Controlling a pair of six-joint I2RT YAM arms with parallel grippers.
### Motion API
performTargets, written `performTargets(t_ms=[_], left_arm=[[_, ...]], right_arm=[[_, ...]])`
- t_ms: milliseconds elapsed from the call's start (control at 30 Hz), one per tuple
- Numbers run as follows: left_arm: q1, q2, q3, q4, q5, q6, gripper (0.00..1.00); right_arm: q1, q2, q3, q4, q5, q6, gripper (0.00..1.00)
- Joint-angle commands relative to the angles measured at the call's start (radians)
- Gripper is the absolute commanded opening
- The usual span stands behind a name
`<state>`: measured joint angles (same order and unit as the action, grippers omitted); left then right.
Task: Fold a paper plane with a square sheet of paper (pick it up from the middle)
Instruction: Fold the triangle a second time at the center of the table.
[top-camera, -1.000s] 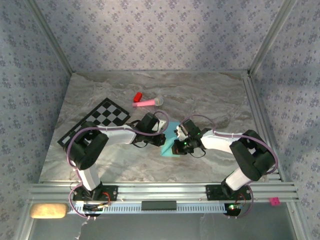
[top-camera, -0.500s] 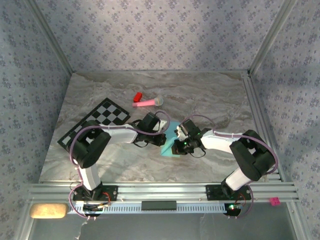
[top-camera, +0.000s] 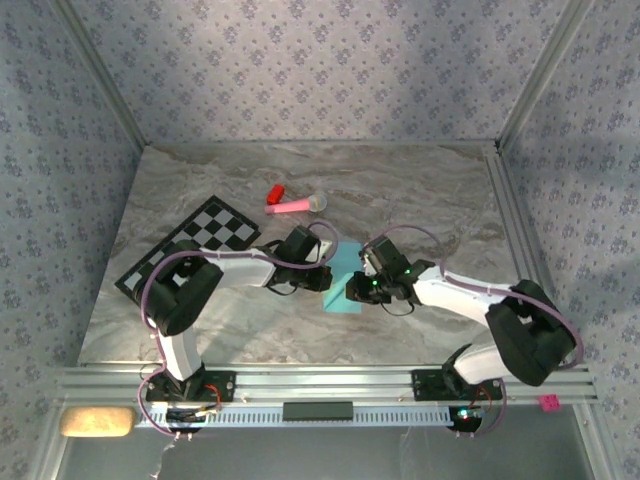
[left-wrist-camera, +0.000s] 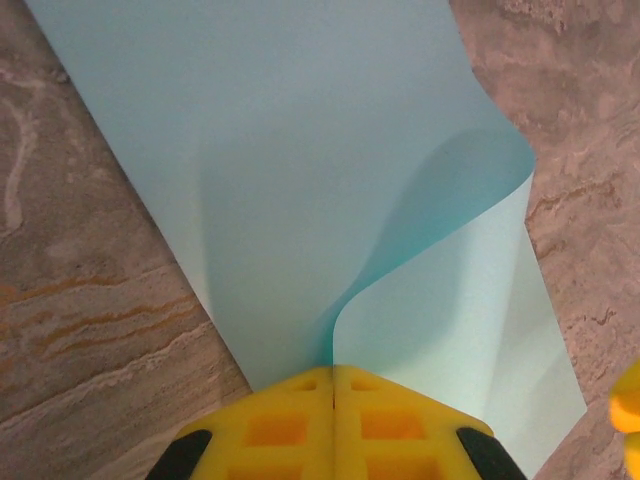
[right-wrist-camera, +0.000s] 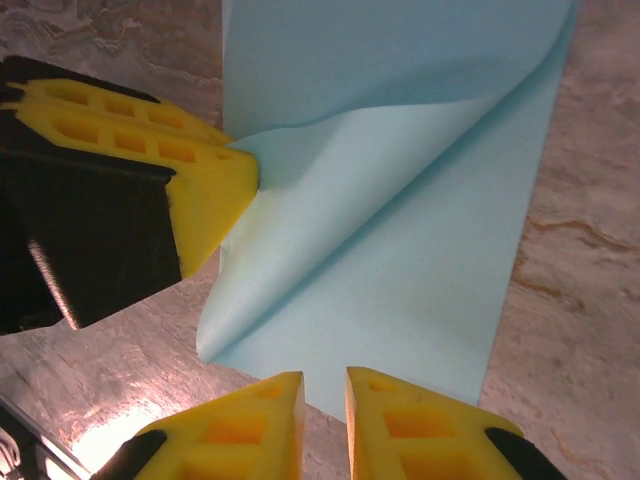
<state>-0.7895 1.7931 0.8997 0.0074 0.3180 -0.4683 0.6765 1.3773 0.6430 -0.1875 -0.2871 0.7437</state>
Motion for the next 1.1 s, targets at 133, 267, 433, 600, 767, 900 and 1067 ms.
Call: performTargets(t_ms=[133,267,433,600,767,900,1067], left_arm=[[-0.042,-0.043,-0.075,0.012,-0.083,-0.18,0.01],[-0.061,-0.062,-0.094,0.017,-0.114,-0.23,0.01],[-0.07,-0.072,-0.104,0.022,-0.122,-0.248,0.0],[-0.07,-0.084,-0.079,-0.003,-0.129,-0.206,0.01],[-0.065,-0.09,-0.049,-0.033,-0.146,-0.149,0.01],[-0.059,-0.083,-0.028,-0.034,-0.142,-0.121,0.01],[-0.051,-0.075,-0.012,-0.044,-0.146,-0.099,0.02]], right_arm=[[0.026,-0.025,-0.061,0.045,0.046,0.169,0.19],[0.04,-0.018,-0.067,0.058,0.066,0.196,0.18],[0.038,0.004,-0.08,0.115,0.049,0.212,0.17],[0.035,0.044,-0.079,0.113,0.051,0.196,0.08],[0.044,0.078,-0.058,-0.007,0.125,0.129,0.04],[0.043,0.09,-0.064,-0.02,0.134,0.109,0.04],[0.037,0.094,-0.059,-0.035,0.134,0.095,0.04]])
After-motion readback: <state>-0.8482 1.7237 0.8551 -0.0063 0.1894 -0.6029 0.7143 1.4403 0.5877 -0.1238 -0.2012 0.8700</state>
